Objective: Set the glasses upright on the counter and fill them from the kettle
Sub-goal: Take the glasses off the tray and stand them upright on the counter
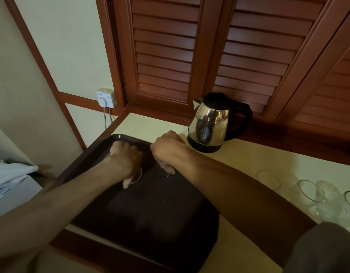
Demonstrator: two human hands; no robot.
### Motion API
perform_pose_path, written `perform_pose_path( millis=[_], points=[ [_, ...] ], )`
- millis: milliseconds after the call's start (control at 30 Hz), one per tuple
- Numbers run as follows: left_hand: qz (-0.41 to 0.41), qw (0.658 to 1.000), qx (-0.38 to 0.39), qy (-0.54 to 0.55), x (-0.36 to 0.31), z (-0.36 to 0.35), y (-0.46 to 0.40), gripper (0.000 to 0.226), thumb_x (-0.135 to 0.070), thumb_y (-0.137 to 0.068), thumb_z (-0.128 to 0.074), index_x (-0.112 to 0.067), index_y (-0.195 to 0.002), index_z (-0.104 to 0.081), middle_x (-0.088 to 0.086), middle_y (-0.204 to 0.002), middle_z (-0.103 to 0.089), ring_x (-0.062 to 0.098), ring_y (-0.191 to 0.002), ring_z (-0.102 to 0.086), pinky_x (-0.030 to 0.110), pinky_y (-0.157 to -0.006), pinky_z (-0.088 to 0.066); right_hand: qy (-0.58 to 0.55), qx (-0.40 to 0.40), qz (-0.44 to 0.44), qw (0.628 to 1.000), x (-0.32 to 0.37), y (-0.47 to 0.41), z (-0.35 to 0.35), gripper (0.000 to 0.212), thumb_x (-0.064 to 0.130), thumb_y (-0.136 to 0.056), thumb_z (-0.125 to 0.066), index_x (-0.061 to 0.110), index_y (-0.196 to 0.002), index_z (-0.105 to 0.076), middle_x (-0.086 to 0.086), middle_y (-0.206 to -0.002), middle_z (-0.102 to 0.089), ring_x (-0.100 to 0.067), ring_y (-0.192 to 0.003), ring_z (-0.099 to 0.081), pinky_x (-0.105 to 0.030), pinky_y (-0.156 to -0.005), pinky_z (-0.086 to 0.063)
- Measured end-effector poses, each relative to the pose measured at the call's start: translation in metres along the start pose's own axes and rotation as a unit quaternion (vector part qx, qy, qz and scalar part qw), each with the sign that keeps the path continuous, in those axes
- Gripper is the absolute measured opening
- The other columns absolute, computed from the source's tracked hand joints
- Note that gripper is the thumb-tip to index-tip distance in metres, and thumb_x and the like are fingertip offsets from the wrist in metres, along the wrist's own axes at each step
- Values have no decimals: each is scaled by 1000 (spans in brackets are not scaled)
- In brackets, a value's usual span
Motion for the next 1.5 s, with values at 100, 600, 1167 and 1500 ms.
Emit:
perform_pose_path(
  millis=[100, 600, 1167, 1500],
  points=[
    [40, 986, -79, 142, 13, -2, -6, 66, -45, -78, -84, -21, -134, -59, 2, -128, -65, 24, -120, -63, 36, -98, -49, -52, -82, 19, 995, -9, 11, -3, 42, 30, -65, -92, 20, -99, -71, 0, -97, -69, -23, -88, -65, -37, -84, -53],
    [29, 618, -98, 780, 33, -13, 8, 29, 6, -81, -75, -2, -107, -63, 19, -78, -66, 23, -61, -61, 29, -53, -49, -845, -37, 194, 497, -91, 61, -69, 42, 12, -90, -74, 1, -124, -52, -20, -94, -67, -37, -79, -73, -49, -73, -63],
    [-72, 378, -155, 910, -24, 62, 77, 19, 8, -81, -66, -11, -87, -66, 17, -84, -63, 27, -66, -68, 36, -72, -53, -892, -244, 171, 340, -92, 106, -79, 38, 5, -75, -74, 7, -109, -59, -11, -85, -71, -26, -73, -70, -39, -72, -53],
    [-148, 386, -174, 894, -118, 127, 113, 30, -1, -64, -69, -11, -91, -65, 9, -81, -68, 21, -65, -66, 31, -64, -56, -873, -320, 182, 321, -169, 170, -153, 46, 5, -64, -81, 6, -103, -55, -21, -88, -68, -32, -72, -69, -44, -75, -56]
  ],
)
Point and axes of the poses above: each hand's wrist, its own y-axis away from the middle knuckle, its own z-axis out of the back of the hand, x = y × z, the point moved 3 cm from there along -y, towards the middle knuckle
